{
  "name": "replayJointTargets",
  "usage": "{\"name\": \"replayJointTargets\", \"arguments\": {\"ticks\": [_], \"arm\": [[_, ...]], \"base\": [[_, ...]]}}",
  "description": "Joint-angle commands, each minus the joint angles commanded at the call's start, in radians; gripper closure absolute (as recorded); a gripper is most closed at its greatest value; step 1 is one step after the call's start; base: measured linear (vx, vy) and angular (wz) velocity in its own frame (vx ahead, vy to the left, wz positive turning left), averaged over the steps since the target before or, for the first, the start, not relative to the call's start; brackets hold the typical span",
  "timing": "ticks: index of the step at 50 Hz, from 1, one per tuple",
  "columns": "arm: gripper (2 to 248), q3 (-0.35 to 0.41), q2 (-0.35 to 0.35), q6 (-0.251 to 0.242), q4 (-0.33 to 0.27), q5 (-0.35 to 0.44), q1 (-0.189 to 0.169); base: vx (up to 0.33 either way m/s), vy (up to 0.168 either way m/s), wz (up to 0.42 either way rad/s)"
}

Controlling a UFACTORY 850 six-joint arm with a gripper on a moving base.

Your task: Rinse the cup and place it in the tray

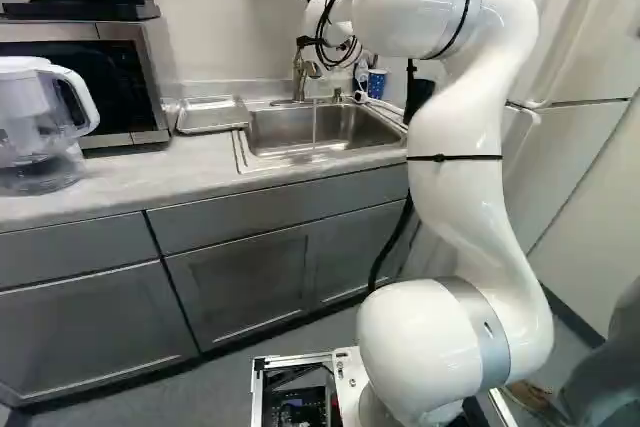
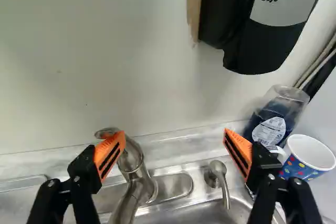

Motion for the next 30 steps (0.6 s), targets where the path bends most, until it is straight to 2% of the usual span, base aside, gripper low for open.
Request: {"name": "replayJointTargets", "arguments": {"ticks": [11, 30], "arm": [[3, 0.013, 0.011, 0.000, 0.000, 0.000, 0.000], [3, 0.129, 0.104, 0.000, 0.000, 0.000, 0.011]], "base": [[0.000, 0.000, 0.000], [0.000, 0.000, 0.000]]}}
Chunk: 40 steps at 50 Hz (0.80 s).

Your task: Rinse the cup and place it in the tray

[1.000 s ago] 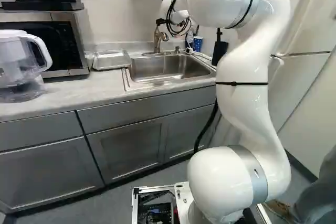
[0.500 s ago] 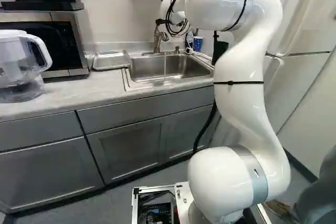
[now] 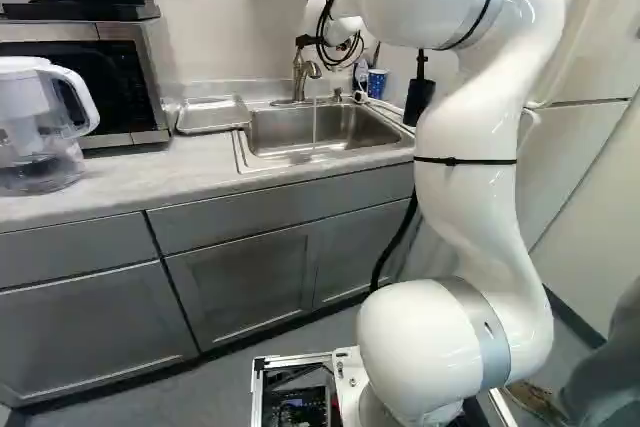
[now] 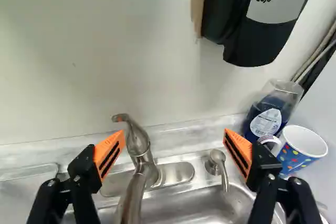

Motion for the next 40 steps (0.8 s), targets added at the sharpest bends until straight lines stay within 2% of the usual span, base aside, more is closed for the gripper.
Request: {"name": "replayJointTargets", "arguments": {"ticks": [19, 40], "arm": [[3, 0.119, 0.100, 0.000, 0.000, -0.011, 0.008], [3, 0.243, 0.208, 0.000, 0.000, -0.078, 0.014]], "base": [[0.000, 0.000, 0.000], [0.000, 0.000, 0.000]]}}
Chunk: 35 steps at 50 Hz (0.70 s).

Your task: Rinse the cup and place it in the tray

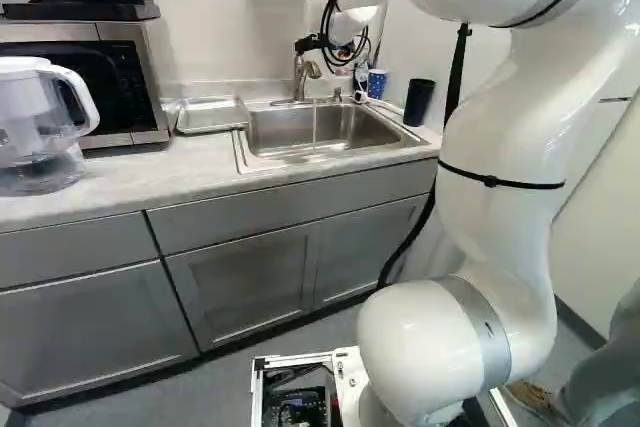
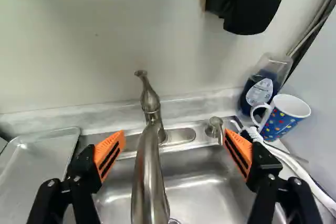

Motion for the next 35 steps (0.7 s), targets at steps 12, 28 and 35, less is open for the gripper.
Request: {"name": "replayJointTargets", "arguments": {"ticks": [12, 28, 35], "arm": [[3, 0.068, 0.062, 0.000, 0.000, -0.059, 0.003], [3, 0.156, 0.144, 0.000, 0.000, -0.146, 0.007], [3, 0.194, 0.181, 0.000, 0.000, -0.185, 0.008]], "base": [[0.000, 0.000, 0.000], [0.000, 0.000, 0.000], [0.000, 0.000, 0.000]]}}
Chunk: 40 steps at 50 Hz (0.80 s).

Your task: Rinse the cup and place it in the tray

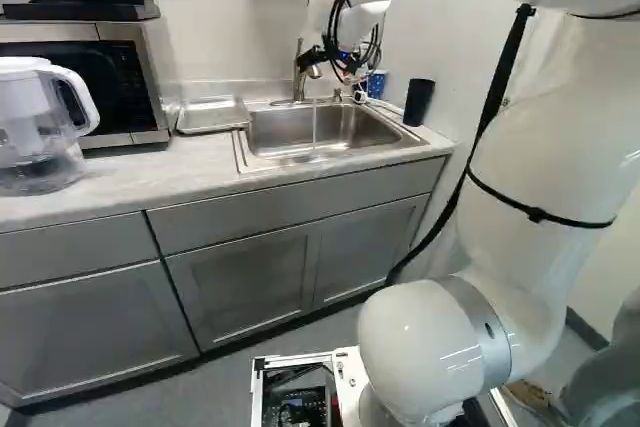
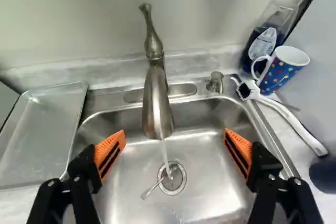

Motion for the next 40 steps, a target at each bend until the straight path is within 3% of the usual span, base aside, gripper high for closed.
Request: {"name": "replayJointTargets", "arguments": {"ticks": [29, 40], "arm": [[3, 0.151, 0.153, 0.000, 0.000, -0.161, -0.019], [3, 0.157, 0.159, 0.000, 0.000, -0.182, -0.021]], "base": [[0.000, 0.000, 0.000], [0.000, 0.000, 0.000]]}}
